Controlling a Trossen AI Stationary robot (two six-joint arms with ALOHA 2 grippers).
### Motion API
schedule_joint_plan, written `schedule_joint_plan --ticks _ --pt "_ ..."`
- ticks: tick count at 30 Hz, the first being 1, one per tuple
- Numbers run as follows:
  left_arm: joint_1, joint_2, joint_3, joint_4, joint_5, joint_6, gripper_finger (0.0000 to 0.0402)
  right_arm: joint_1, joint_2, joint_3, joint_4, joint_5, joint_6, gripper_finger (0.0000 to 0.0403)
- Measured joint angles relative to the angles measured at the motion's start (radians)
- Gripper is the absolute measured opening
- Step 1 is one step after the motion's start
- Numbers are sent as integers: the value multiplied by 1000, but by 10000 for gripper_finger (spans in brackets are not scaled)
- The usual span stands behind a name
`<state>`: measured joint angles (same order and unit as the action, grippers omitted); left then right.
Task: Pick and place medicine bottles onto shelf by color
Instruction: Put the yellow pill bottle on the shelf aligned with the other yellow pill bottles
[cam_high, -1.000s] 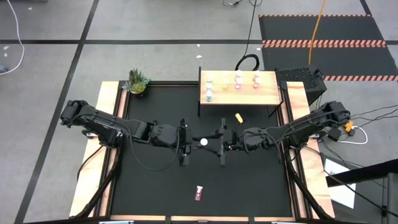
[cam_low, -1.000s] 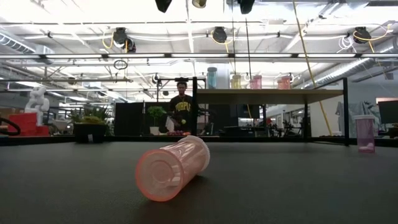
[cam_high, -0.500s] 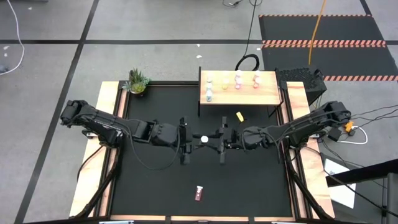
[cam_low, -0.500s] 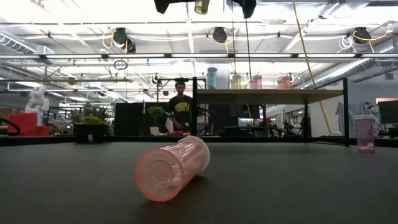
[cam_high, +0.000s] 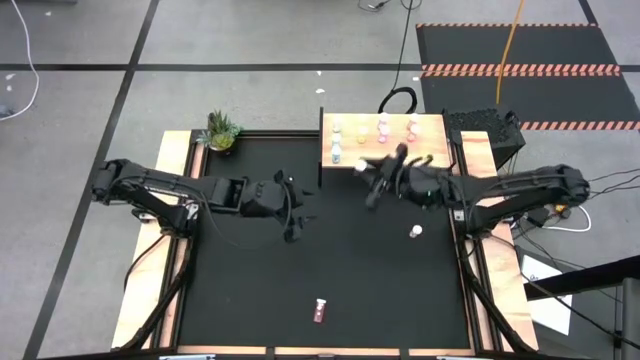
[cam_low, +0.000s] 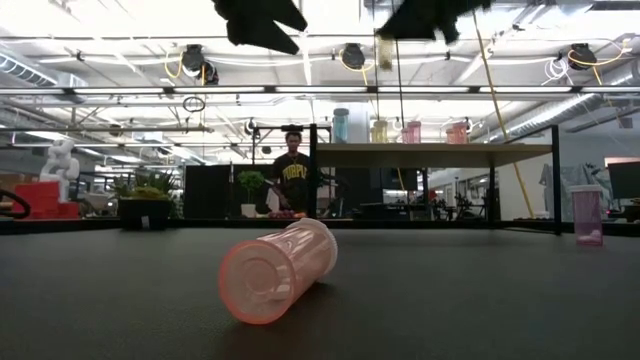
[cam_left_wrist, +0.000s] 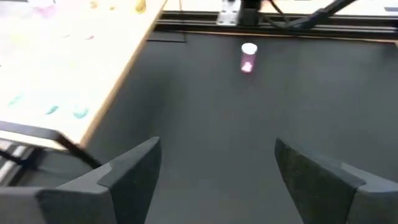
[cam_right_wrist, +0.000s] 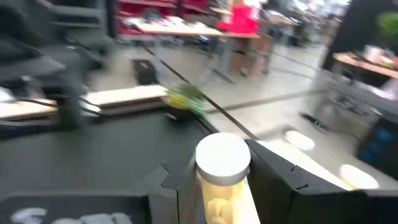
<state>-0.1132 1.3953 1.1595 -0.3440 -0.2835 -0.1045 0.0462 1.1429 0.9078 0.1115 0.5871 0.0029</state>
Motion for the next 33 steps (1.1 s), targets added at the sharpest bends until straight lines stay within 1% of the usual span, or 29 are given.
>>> schedule_joint_plan --ticks 3,6,9,11,15,21,23,25,29,33 --pt "33 -25 0 -30 -13 27 318 -126 -34 -45 -11 -45 3 117" --pt "66 -30 0 -44 -14 52 319 -241 -34 -81 -10 -137 14 117" --pt "93 -32 0 -46 -14 54 319 -314 -4 -101 35 -225 21 117" --pt "106 -32 0 -62 -14 55 319 -339 22 -105 61 -251 8 119" --pt "120 -32 0 -102 -13 58 319 -374 65 -105 97 -252 9 120" --pt "126 -32 0 -134 -13 69 319 -402 114 -105 86 -257 35 120" --pt "126 -32 0 -138 -13 77 319 -411 130 -105 112 -299 42 120" --pt "126 -32 0 -139 -13 77 319 -415 137 -105 114 -327 46 120" --pt "126 -32 0 -139 -14 78 319 -432 149 -105 90 -331 88 120" --pt "126 -32 -1 -139 -14 78 319 -450 147 -104 90 -328 84 121"
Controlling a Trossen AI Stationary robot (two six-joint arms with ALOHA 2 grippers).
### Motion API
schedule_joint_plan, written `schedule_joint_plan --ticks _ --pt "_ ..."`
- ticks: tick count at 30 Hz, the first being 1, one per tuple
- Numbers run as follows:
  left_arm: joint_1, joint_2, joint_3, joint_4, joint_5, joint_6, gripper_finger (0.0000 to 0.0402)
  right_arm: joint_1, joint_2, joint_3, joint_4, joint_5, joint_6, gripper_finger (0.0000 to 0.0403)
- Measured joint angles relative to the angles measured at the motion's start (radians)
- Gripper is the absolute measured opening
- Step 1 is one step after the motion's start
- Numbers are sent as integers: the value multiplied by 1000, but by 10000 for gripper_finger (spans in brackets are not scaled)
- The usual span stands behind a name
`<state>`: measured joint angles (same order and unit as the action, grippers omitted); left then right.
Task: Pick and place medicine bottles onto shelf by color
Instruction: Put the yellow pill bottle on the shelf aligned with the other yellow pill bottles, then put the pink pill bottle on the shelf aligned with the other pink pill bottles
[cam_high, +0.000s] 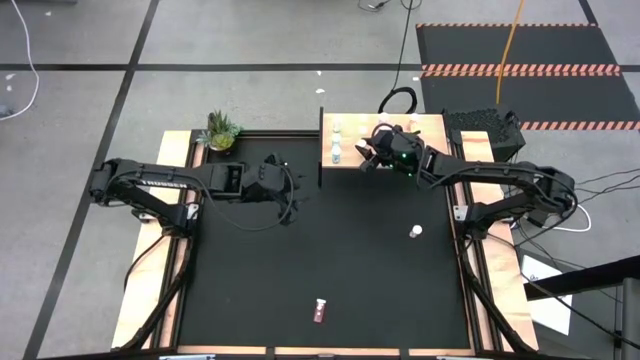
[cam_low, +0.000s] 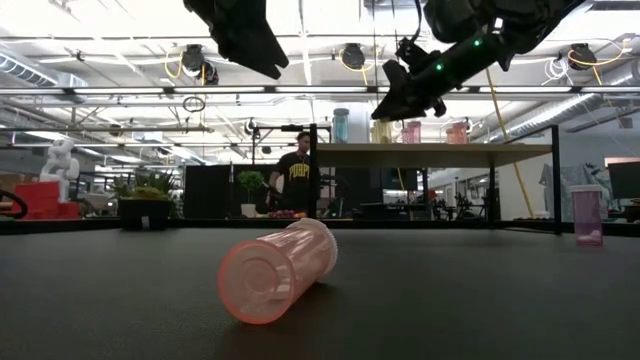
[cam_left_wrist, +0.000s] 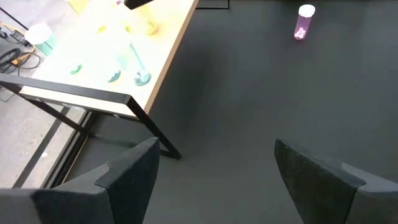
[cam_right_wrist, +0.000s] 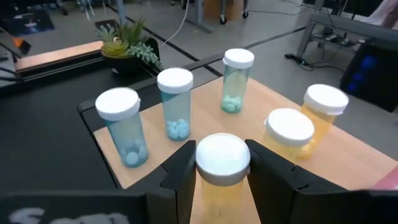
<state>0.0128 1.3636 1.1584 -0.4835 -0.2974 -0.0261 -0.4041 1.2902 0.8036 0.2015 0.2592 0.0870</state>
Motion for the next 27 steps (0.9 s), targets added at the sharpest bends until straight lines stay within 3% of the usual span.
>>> schedule_joint_plan --ticks 6,14,21,27 --pt "0 0 0 0 -1 4 319 -33 1 0 -4 -77 7 121" --pt "6 0 0 2 -48 4 319 -35 -1 1 -25 -82 55 128" --pt "11 0 0 2 -51 -11 319 -35 -11 1 -48 -81 58 178" --pt "-2 -27 -1 -5 -51 -113 319 -32 -76 1 -45 -80 62 225"
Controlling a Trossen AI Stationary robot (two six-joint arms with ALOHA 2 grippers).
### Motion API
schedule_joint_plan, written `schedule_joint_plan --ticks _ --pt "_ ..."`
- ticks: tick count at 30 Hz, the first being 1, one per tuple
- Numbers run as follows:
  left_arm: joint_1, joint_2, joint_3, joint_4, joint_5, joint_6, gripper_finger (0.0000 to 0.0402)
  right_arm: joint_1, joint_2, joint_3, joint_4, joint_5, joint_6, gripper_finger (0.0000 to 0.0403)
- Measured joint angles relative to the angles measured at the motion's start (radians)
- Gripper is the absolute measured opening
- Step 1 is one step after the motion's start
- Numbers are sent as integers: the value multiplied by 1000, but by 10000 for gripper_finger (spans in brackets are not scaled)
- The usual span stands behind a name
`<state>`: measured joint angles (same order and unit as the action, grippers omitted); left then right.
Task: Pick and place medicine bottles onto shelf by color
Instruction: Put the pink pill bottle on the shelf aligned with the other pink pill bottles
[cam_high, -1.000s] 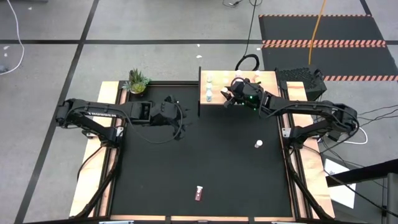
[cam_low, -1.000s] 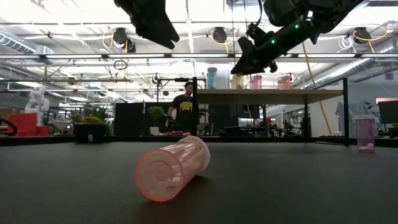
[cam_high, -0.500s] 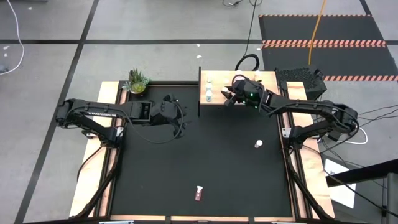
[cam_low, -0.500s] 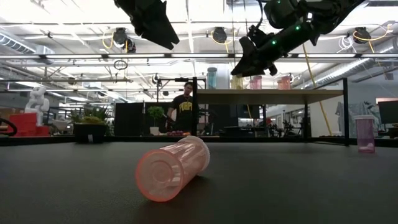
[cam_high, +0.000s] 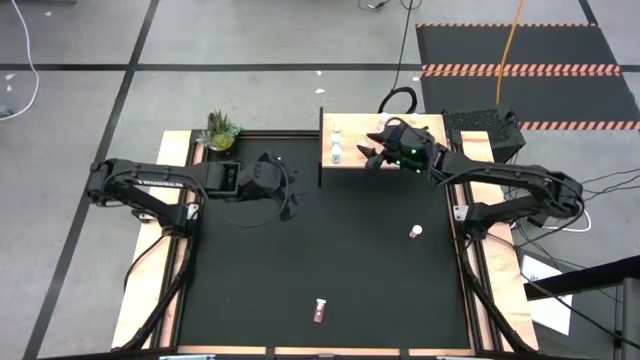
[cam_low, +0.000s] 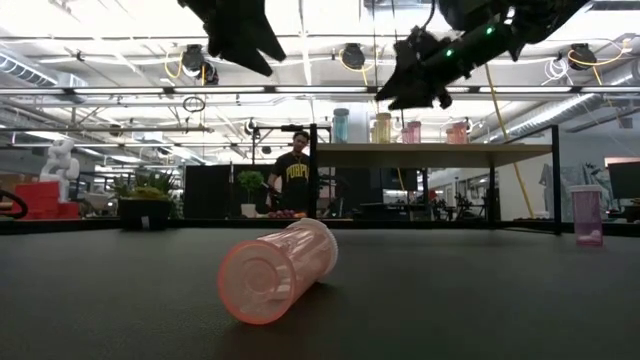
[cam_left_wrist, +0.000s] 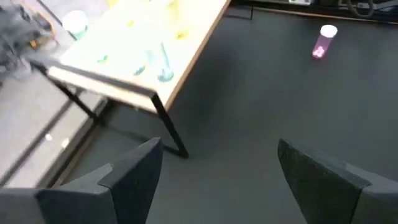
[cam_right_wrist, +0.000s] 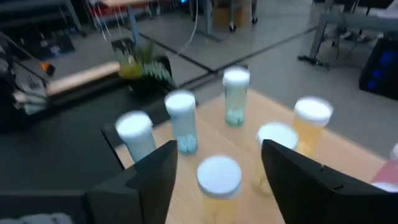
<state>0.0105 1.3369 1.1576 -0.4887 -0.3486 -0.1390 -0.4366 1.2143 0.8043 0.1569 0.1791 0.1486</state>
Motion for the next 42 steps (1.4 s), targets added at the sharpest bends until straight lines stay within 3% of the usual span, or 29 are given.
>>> schedule_joint_plan --ticks 6,10,14,17,21,27,30,33,38,42 --pt "-65 -20 -1 21 28 -177 319 20 -122 0 -20 2 -1 242" --pt "-127 27 3 169 67 -395 319 58 -203 0 -26 -1 49 238" --pt "-198 126 0 258 55 -506 319 87 -243 0 -34 -79 153 234" --pt "-248 219 0 296 59 -709 319 115 -258 0 -70 -167 264 234" --pt "-325 329 21 311 153 -958 319 189 -268 0 -141 -253 358 232" --pt "-442 468 157 176 282 -1209 319 355 -273 0 -155 -257 449 215" --pt "-488 539 246 60 303 -1298 319 433 -277 0 -157 -236 468 208" --pt "-517 607 315 -55 340 -1363 319 511 -278 0 -159 -149 469 204" --pt "-521 653 349 -86 365 -1479 319 608 -278 0 -179 4 469 203" --pt "-524 653 348 -85 351 -1532 319 650 -278 0 -198 54 484 203"
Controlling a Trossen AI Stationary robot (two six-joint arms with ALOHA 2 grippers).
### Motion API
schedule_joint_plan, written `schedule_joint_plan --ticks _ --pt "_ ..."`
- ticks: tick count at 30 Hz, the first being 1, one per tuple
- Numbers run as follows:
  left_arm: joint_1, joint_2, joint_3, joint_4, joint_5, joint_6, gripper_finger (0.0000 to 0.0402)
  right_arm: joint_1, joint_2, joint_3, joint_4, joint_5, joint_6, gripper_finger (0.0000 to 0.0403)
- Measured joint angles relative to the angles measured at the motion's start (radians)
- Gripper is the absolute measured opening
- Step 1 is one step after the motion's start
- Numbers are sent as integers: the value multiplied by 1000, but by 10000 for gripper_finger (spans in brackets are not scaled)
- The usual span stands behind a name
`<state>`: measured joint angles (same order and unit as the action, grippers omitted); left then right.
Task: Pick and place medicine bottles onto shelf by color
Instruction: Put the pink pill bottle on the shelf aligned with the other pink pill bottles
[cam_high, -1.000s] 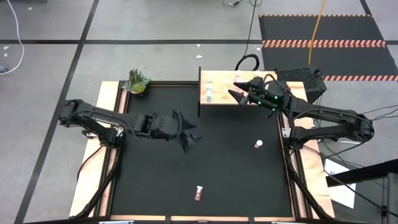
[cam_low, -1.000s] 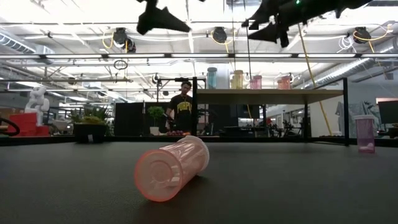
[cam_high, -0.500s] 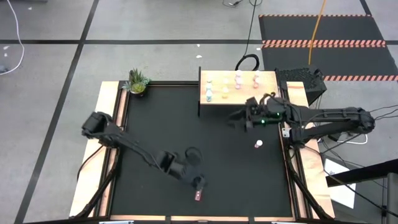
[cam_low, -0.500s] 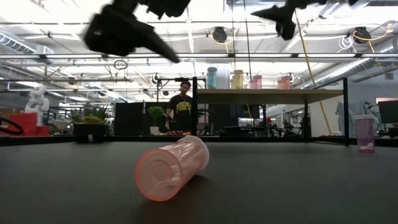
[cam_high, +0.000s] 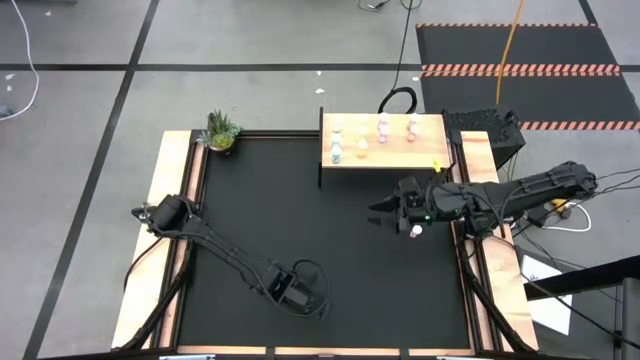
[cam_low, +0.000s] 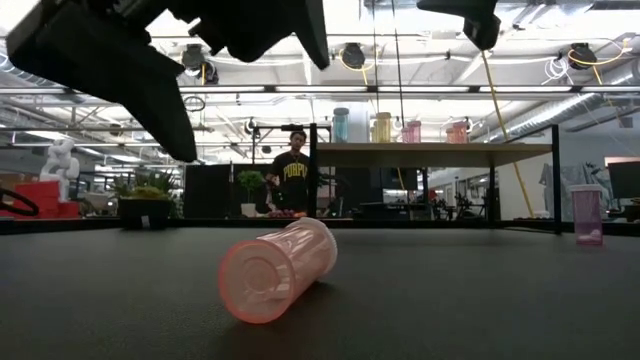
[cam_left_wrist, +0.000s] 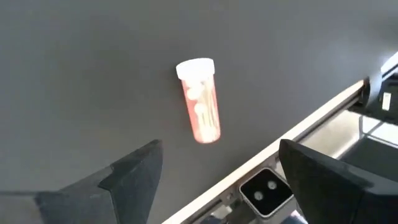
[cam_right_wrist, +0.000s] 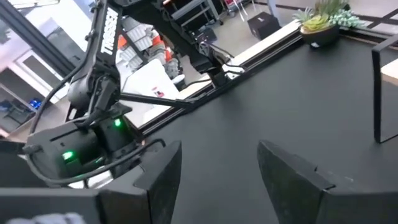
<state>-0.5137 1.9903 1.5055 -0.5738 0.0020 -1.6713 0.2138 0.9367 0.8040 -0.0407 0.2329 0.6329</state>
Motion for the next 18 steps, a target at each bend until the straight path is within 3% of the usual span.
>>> schedule_joint_plan --ticks 8,18 --pt "1 37 1 27 -39 -10 319 30 0 0 -20 2 10 203" --pt "17 120 -1 129 36 -27 319 65 -9 0 -113 57 37 203"
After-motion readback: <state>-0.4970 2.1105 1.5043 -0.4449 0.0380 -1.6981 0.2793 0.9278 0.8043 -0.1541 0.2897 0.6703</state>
